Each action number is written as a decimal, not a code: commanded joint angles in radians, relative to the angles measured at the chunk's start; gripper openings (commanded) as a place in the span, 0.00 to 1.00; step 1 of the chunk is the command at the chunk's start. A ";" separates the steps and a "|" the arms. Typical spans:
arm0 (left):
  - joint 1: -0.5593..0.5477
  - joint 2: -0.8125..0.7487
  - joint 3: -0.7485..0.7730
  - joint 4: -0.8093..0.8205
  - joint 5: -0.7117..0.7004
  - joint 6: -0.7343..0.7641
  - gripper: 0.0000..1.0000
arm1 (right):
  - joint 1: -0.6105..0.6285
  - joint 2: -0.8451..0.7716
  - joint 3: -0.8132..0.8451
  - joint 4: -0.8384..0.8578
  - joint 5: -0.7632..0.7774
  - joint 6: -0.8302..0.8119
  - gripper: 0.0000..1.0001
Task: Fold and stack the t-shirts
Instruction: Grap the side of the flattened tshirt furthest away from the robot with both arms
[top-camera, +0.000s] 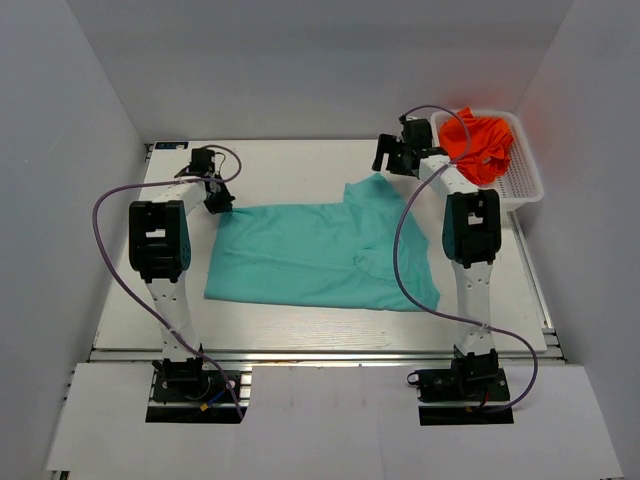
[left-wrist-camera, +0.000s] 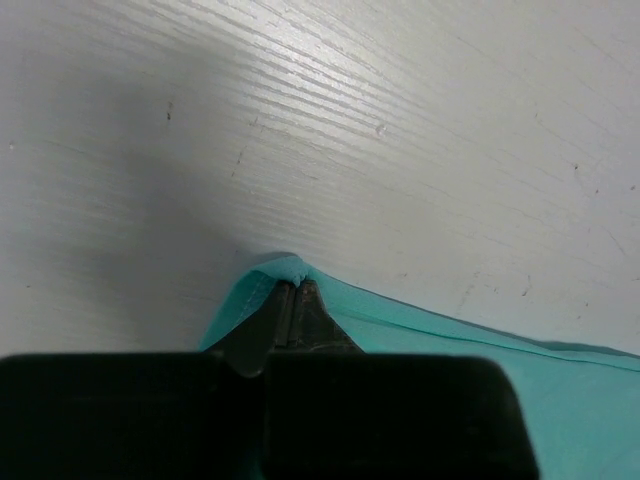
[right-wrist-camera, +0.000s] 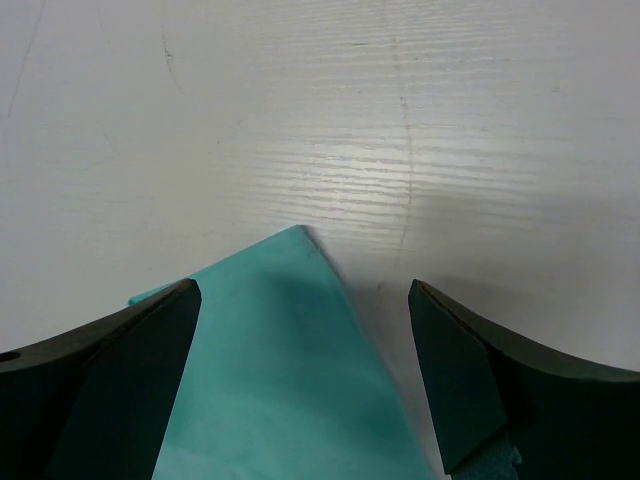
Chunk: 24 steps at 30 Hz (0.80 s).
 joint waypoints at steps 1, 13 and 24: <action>0.005 -0.042 -0.038 0.000 0.000 0.008 0.00 | 0.010 0.068 0.082 0.059 -0.068 -0.047 0.90; 0.005 -0.084 -0.088 0.000 -0.010 0.008 0.00 | 0.063 0.197 0.209 -0.065 0.033 -0.106 0.69; 0.005 -0.075 -0.065 -0.002 0.021 0.054 0.00 | 0.091 0.185 0.192 -0.036 0.176 -0.068 0.00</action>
